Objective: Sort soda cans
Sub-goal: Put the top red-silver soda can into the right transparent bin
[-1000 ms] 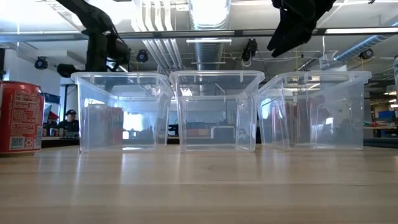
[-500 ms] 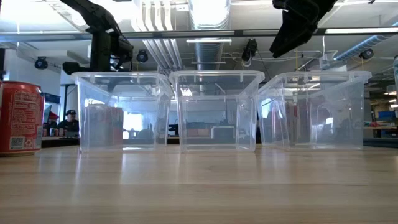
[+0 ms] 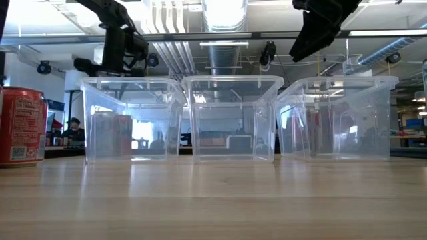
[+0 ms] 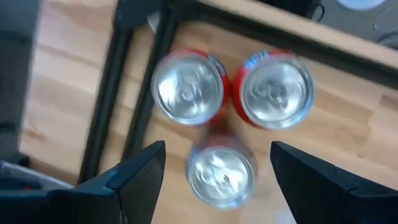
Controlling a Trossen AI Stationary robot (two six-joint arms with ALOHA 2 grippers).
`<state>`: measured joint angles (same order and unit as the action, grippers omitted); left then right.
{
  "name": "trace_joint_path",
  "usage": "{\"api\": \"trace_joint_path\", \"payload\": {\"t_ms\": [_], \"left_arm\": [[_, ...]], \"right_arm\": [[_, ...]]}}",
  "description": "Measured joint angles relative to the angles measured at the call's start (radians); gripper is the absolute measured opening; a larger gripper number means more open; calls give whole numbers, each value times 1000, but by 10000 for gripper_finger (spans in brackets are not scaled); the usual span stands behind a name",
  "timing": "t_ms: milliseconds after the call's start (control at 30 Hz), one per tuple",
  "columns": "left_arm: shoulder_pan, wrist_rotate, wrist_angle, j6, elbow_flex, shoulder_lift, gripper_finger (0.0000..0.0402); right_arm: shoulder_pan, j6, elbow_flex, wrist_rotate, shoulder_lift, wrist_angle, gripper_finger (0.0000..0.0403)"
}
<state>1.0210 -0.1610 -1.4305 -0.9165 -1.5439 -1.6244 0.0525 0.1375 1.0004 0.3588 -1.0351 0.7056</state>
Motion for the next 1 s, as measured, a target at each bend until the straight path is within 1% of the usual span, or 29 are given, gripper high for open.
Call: {"api": "trace_joint_path", "payload": {"t_ms": [167,333,567,800,1000], "left_arm": [[4,87,-2,-84,19,-31,274],[15,169,-32,-106,28,-81,274],[25,172,-73,-105,28,-110,274],[29,171,-71,-18,28,-110,274],[30,167,-70,14,28,-110,279]], "right_arm": [[0,12,0,0,0,3,361],[0,30,0,0,0,42,361],[0,45,0,0,0,92,361],[0,46,0,0,0,97,361],[0,46,0,0,0,98,361]]}}
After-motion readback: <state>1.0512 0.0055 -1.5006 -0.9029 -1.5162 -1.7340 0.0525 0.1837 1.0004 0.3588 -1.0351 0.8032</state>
